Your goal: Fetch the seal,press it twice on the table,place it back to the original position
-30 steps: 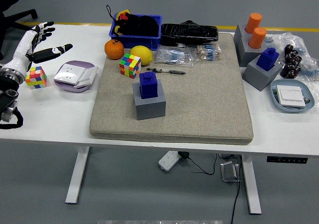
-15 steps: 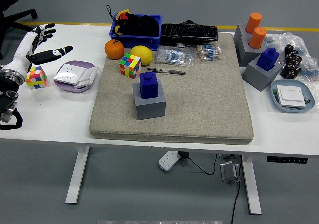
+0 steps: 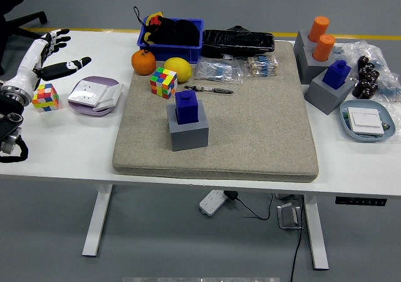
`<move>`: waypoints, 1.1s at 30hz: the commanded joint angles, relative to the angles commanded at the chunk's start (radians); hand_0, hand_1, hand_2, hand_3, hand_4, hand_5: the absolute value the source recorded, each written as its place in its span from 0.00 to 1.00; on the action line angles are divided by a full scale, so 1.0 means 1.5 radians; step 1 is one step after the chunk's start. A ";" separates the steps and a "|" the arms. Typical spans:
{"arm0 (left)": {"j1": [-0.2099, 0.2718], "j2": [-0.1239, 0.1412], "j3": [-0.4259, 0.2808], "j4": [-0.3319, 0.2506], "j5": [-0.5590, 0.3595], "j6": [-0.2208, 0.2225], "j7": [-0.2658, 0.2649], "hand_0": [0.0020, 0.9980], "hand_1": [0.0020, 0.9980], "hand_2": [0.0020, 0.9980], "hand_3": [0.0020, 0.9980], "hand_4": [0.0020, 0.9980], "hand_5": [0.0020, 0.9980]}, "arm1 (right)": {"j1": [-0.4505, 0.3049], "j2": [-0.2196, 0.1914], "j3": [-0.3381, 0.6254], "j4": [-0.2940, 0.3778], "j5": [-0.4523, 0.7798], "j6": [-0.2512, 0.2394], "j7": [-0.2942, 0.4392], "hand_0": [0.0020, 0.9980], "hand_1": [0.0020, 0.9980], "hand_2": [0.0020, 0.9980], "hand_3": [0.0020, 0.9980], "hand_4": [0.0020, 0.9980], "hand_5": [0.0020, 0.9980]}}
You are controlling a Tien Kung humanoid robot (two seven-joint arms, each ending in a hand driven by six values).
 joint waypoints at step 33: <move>-0.004 0.001 -0.006 -0.006 -0.007 0.000 0.004 0.89 0.88 0.87 0.88 0.92 0.29 | -0.005 0.004 0.012 0.000 -0.005 -0.001 0.002 0.86 0.78 0.73 0.74 0.80 0.57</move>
